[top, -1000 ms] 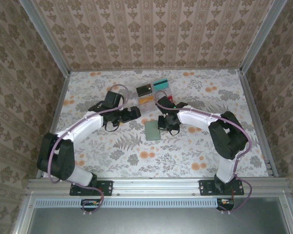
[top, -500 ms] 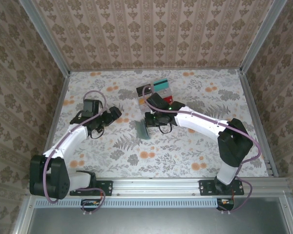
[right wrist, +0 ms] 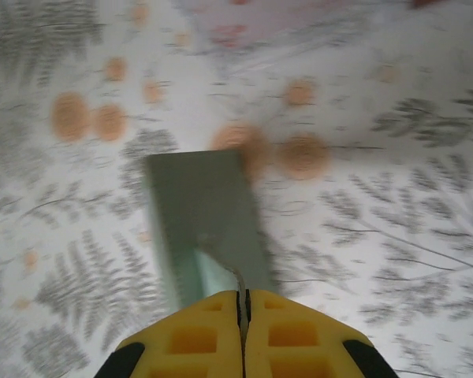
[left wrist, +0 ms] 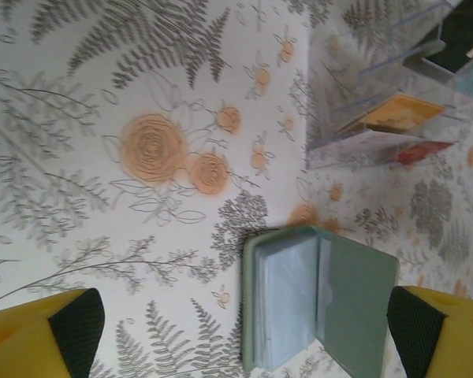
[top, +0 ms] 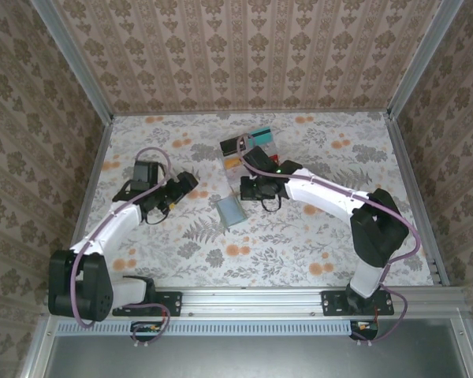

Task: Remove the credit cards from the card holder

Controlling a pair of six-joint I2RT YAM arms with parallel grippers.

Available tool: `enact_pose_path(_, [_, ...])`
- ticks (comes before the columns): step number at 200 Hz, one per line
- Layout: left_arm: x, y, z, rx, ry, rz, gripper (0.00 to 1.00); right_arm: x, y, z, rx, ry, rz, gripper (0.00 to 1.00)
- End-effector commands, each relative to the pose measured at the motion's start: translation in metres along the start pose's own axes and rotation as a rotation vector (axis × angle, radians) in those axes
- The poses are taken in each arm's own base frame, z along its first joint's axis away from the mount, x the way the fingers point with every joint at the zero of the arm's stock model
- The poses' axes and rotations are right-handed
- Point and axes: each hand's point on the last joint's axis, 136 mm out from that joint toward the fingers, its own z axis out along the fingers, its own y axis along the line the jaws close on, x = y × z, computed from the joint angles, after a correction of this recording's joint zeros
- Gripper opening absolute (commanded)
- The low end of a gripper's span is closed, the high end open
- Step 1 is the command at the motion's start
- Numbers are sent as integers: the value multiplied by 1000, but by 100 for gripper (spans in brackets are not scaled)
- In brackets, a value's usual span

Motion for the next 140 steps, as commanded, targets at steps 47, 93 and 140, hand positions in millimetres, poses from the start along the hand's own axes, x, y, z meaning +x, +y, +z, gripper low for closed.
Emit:
enact_pose_path(47, [39,-57,43,127,206,85,79,21,-81,18,83,170,94,9])
enact_pose_path(93, [54,-72,81,108,287,131,55,28,-95,27,134,187,59,9])
enact_pose_path(140, [79,-73,101,61,372,159,47,26,-97,34,145,184,61,9])
